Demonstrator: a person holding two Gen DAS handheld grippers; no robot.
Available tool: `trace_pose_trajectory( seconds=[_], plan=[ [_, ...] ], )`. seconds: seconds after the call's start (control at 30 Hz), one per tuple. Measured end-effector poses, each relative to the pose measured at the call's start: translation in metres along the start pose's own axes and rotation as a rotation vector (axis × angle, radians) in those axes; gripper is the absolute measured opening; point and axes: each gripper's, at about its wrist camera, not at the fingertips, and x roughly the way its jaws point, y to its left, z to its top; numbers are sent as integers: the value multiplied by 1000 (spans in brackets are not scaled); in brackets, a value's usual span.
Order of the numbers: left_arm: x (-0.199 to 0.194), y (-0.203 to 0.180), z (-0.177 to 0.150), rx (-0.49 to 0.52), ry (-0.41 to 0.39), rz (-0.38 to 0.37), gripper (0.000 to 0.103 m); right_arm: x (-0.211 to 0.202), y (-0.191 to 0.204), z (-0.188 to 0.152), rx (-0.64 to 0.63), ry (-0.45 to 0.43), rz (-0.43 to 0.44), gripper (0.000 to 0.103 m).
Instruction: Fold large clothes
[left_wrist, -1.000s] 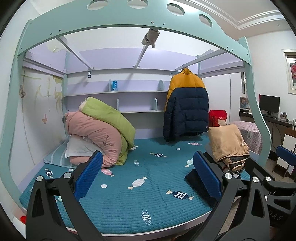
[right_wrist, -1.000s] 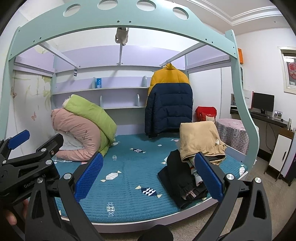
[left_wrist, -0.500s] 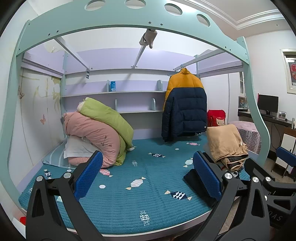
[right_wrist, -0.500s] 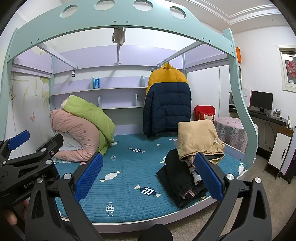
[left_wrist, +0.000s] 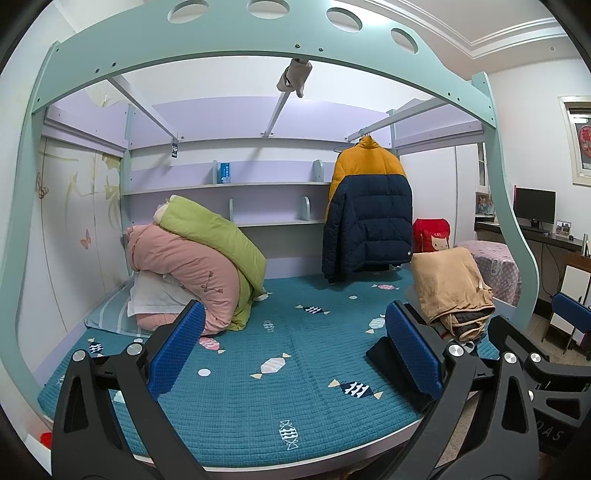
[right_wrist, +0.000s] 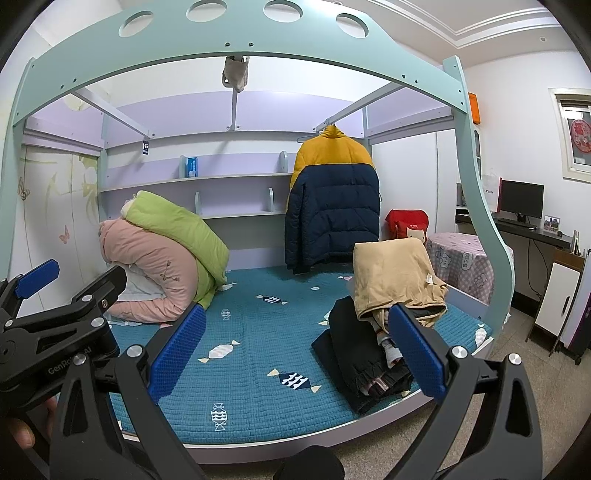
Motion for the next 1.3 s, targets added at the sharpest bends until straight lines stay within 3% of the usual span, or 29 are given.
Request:
trace_pose_trajectory(
  seconds=[1.3],
  plan=[
    [-1,-3,-1,1,-3,1,98,-6,1,0,6,-2,-10,96]
  ],
)
